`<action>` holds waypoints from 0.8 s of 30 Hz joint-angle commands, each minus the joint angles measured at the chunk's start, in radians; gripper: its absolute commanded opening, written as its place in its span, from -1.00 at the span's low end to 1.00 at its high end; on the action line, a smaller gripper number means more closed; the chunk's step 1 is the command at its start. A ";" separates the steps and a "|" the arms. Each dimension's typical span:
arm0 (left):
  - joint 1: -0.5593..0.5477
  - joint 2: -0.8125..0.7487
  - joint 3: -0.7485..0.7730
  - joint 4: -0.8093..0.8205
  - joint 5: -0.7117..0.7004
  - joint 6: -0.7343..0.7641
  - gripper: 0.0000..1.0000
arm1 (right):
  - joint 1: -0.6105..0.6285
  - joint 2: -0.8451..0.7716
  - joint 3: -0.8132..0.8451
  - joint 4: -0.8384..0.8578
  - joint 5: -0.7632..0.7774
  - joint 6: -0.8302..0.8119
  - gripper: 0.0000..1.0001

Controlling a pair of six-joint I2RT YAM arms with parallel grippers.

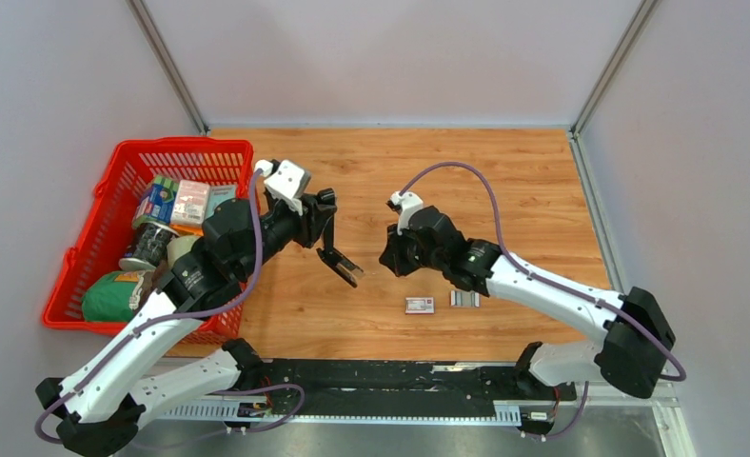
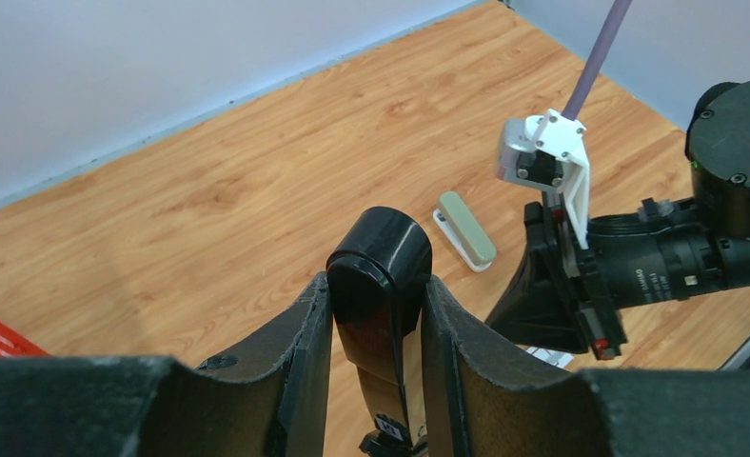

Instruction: Unload the staples from the stapler

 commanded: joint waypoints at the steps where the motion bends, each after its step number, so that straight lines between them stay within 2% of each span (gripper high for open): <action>1: -0.003 -0.018 0.005 0.084 -0.050 -0.052 -1.00 | -0.004 0.064 0.053 0.242 0.011 0.038 -1.00; 6: -0.002 -0.013 0.004 0.084 -0.081 -0.068 -1.00 | -0.005 0.130 0.044 0.429 -0.035 0.057 -1.00; 14: -0.002 0.013 0.002 0.076 -0.136 -0.080 -1.00 | 0.001 0.209 0.038 0.575 -0.161 0.086 -1.00; 24: -0.003 0.085 0.014 0.104 -0.196 -0.086 -1.00 | 0.044 0.296 -0.013 0.731 -0.232 0.173 -1.00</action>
